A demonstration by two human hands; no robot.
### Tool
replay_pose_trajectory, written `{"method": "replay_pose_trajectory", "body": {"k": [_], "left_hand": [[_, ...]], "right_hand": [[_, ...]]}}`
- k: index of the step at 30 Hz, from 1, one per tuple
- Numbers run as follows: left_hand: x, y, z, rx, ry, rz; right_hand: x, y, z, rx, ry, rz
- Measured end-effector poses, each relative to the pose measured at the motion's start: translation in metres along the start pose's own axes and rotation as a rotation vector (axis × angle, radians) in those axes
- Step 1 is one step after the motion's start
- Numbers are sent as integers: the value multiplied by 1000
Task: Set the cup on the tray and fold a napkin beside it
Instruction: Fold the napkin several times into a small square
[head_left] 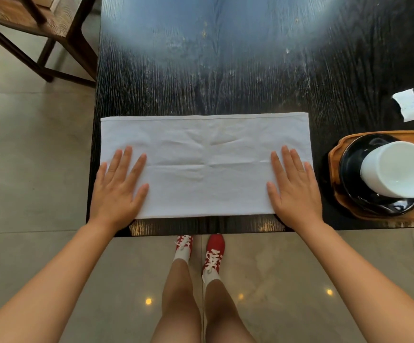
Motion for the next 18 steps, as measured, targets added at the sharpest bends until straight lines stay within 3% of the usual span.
{"method": "replay_pose_trajectory", "body": {"k": [5,10,16,18], "left_hand": [[-2,-3,2,-10,14,6],[-4,-38,16,-70,-82,49],[-3,-183,-1,-129,-55,-281],[0,-214,-10,-136,-24,-316]], "right_hand": [[-2,3,10,93,1,-3],[-30,-2,45,256,-247,-294],[-63,-4,40,324,-155,-554],[-63,-7,39,373,-168,-618]]}}
Point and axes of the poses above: each hand's wrist, its own x-axis towards the middle knuckle, its own z-axis out of the back of the hand, y = z × x, the point moved 5 cm from there along x, towards the middle knuckle, and after that the axes turned 5 degrees about -y, right-handed, at the moved point
